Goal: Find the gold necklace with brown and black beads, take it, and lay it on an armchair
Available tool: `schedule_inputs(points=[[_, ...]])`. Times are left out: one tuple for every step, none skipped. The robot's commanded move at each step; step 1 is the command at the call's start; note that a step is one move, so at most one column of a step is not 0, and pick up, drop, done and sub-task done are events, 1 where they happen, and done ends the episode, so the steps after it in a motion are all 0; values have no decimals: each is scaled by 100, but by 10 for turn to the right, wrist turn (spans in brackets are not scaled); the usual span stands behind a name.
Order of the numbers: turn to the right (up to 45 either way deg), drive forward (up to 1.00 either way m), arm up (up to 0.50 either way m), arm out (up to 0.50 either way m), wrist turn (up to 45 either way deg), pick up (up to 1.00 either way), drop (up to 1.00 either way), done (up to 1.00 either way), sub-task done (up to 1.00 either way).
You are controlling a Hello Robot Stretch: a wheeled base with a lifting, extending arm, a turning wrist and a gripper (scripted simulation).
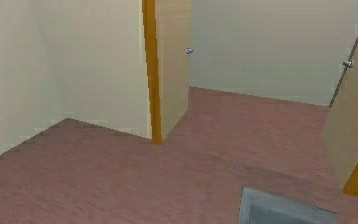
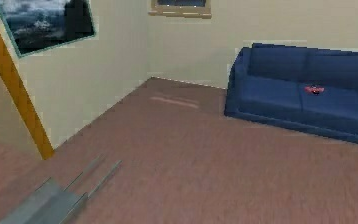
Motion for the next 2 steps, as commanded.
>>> schedule_inputs(points=[[0,70,0,0,0,0,0,0,0],[60,0,0,0,0,0,0,0,0]])
